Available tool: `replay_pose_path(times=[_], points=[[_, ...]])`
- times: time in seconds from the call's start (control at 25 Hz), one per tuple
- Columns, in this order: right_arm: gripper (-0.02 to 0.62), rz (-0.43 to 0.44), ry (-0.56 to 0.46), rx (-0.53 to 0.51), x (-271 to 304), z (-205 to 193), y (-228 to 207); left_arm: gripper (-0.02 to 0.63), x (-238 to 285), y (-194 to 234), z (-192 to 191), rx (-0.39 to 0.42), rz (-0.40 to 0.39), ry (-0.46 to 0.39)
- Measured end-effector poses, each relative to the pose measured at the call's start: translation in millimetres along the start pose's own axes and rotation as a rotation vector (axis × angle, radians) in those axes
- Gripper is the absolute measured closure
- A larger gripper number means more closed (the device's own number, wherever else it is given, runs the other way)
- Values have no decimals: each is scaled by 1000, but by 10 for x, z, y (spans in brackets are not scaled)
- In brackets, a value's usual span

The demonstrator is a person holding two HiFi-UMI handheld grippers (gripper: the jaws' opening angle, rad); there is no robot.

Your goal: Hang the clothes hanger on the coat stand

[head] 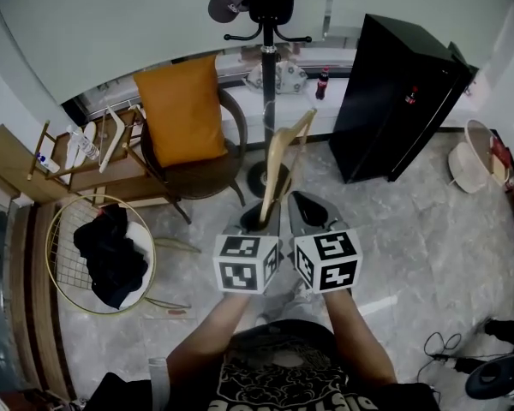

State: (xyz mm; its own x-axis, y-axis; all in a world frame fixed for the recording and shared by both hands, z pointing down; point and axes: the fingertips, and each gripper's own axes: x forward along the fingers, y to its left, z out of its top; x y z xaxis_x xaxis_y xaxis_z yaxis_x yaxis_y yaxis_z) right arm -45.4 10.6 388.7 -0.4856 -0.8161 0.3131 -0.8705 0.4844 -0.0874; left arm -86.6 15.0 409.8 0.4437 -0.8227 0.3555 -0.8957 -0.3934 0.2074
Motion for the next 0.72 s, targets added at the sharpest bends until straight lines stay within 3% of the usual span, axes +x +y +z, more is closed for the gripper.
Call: replay_pose_path(times=[0.72], points=[[595, 77, -2, 25, 585, 297, -1354, 552, 1374, -328, 453, 17, 68, 30]])
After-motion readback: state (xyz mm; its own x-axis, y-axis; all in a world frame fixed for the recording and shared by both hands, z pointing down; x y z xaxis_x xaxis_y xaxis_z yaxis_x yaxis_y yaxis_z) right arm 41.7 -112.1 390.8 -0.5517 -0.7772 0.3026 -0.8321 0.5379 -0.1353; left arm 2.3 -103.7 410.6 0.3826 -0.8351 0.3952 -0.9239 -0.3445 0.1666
